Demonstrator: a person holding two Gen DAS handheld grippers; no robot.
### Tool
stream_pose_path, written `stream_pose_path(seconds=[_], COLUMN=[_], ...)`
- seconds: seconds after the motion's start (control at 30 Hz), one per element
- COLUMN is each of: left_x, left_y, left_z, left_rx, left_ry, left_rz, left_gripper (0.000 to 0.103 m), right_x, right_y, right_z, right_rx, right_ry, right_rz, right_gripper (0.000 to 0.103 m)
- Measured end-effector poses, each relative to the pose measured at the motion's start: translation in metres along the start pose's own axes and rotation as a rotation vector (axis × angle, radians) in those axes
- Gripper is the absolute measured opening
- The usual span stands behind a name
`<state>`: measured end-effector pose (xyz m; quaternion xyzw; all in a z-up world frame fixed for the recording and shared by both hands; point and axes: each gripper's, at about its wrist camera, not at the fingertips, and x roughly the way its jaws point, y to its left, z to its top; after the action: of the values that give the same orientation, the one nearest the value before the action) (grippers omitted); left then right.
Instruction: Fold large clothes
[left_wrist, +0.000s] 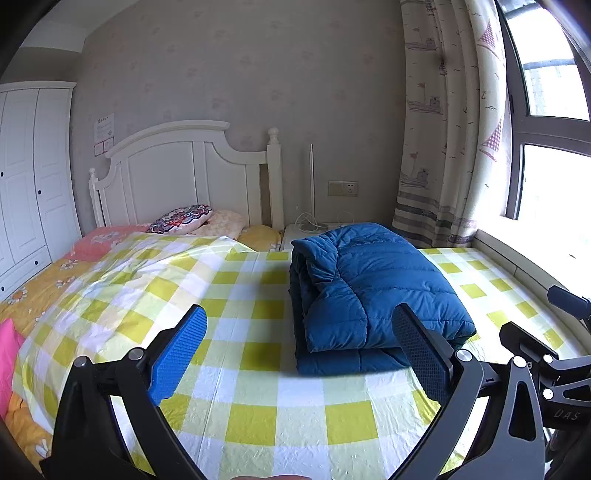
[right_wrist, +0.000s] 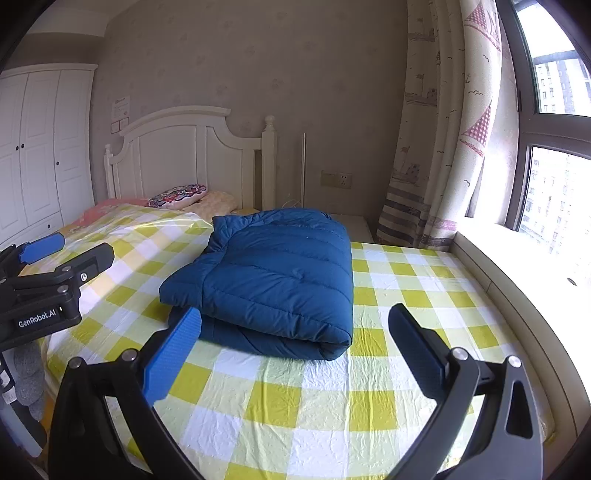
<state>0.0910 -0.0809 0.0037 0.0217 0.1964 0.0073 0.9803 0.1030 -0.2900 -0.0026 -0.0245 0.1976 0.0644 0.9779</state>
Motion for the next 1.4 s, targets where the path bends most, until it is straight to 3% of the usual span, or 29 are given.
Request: stream_pose_path(seconds=[1.4], left_x=[-0.0053], left_y=[-0.0022], left_z=[-0.0059], left_rx=[0.001], left_ry=[-0.005], left_rz=[0.01], left_gripper=[0.099], right_x=[0.0011], right_y=[-0.0001], right_z=[-0.0048], right_rx=[0.014], right_ry=[0.007], right_rz=[0.017], right_gripper=[0.101])
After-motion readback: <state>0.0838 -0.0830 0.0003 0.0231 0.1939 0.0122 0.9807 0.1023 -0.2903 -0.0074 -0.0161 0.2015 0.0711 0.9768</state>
